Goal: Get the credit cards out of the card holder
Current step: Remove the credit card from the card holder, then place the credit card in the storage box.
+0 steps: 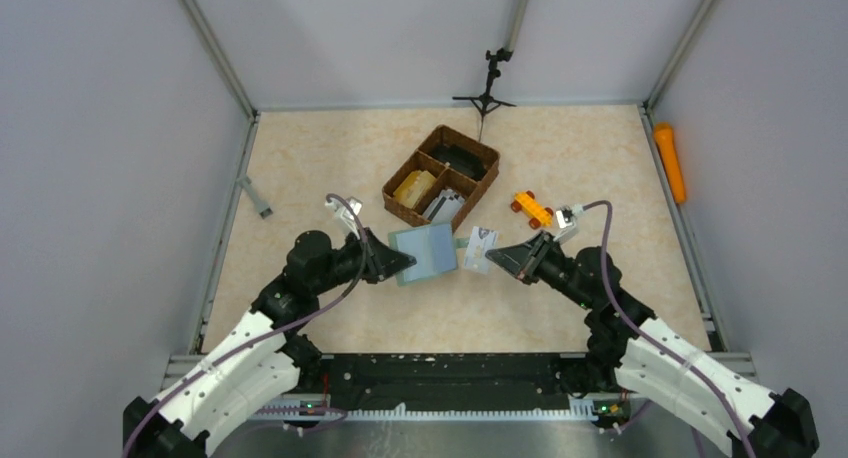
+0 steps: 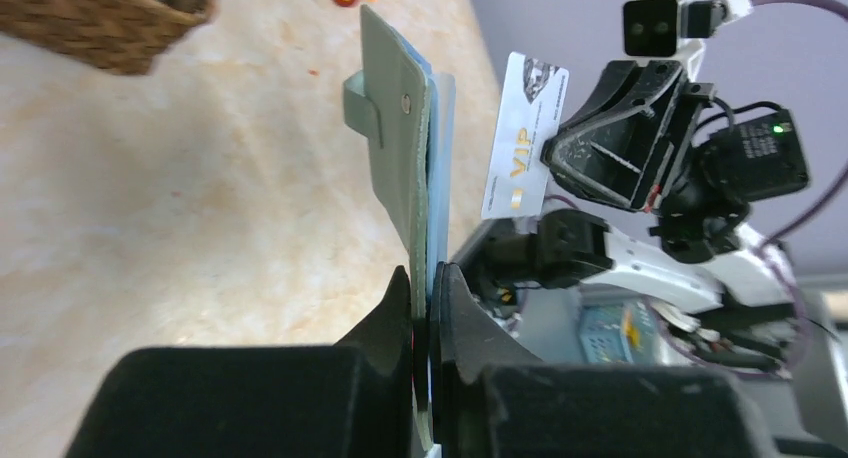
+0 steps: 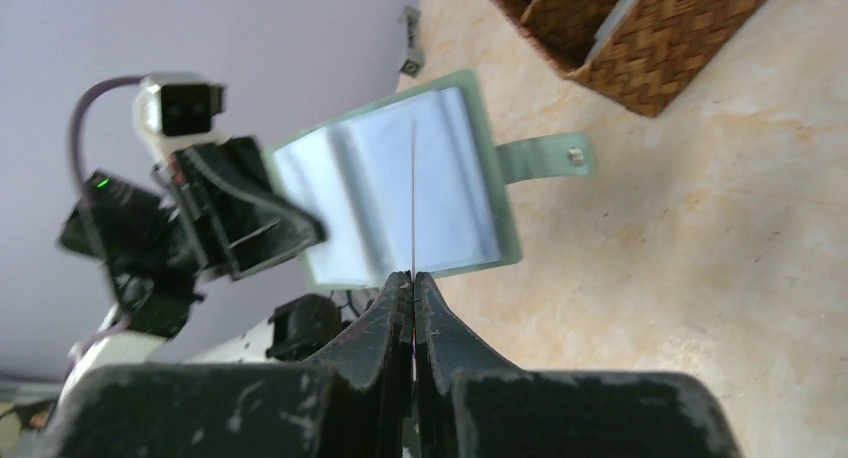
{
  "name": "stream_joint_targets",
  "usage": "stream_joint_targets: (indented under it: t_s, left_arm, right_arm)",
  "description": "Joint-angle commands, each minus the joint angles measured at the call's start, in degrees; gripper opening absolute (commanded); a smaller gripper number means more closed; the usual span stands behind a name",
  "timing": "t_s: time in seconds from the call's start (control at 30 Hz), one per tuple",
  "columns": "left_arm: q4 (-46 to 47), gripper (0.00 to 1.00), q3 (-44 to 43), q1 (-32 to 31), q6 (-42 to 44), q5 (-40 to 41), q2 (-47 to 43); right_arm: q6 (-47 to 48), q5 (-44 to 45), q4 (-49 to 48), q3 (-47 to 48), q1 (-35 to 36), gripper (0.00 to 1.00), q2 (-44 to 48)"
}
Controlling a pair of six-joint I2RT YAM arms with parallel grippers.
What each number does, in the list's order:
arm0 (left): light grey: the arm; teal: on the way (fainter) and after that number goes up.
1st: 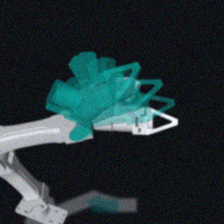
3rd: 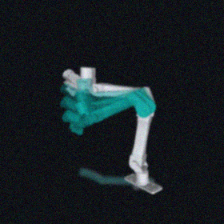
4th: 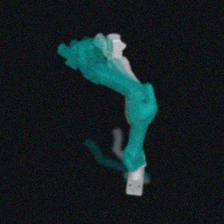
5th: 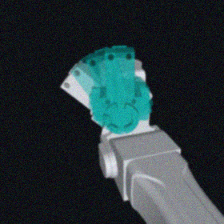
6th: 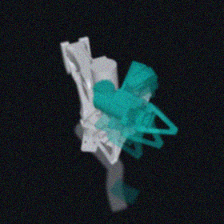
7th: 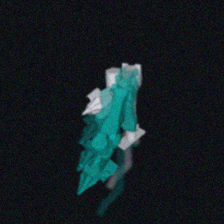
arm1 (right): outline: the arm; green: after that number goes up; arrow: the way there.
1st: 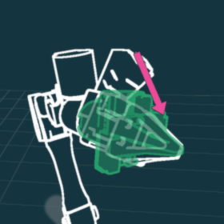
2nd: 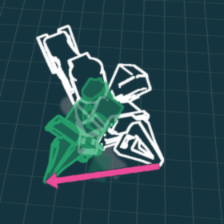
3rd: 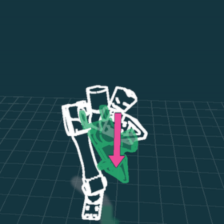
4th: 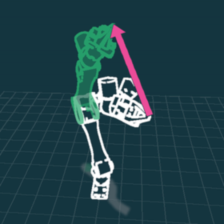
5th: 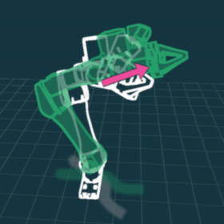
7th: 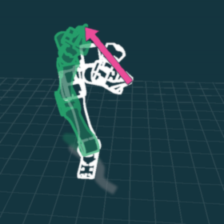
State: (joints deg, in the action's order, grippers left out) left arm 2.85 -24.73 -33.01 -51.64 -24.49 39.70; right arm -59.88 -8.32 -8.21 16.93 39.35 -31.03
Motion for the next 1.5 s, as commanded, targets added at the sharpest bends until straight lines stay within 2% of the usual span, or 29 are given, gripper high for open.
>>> stream_joint_targets:
  t_s: [0.0, 0.23, 0.4, 0.53, 1.4, 1.43, 1.47]
  left_arm:
    - [-22.41, 0.00, -6.39, 0.48, 9.00, 9.97, -3.84]
    - [-29.35, 0.00, -7.04, 0.44, 11.21, 12.79, -5.25]
    - [-29.22, 0.00, -5.59, 0.47, 11.95, 11.63, -3.38]
    - [-29.14, 0.00, -5.07, 0.50, 12.34, 11.31, -1.80]
    - [-23.62, 0.00, -0.80, 0.51, 11.44, 9.60, -0.36]
    - [-23.38, 0.00, -0.66, 0.54, 11.39, 9.44, -0.15]
    - [-23.27, 0.00, -0.60, 0.57, 11.32, 9.32, 0.13]
  right_arm:
    - [-1.35, 6.59, -12.01, 2.72, -0.55, 0.00, -9.40]
    - [-3.25, 12.75, -24.28, 7.75, -0.52, 0.00, -25.84]
    - [-3.87, 15.25, -23.86, 16.25, -0.51, 0.00, -37.79]
    - [-8.39, 18.31, -22.25, 20.15, -0.52, 0.00, -44.04]
    - [-13.44, 22.52, -28.76, 30.57, -0.51, 0.00, -66.00]
    - [-13.43, 22.95, -28.52, 31.25, -0.51, 0.02, -66.88]
    - [-13.46, 23.35, -28.03, 32.10, -0.51, 0.12, -67.50]
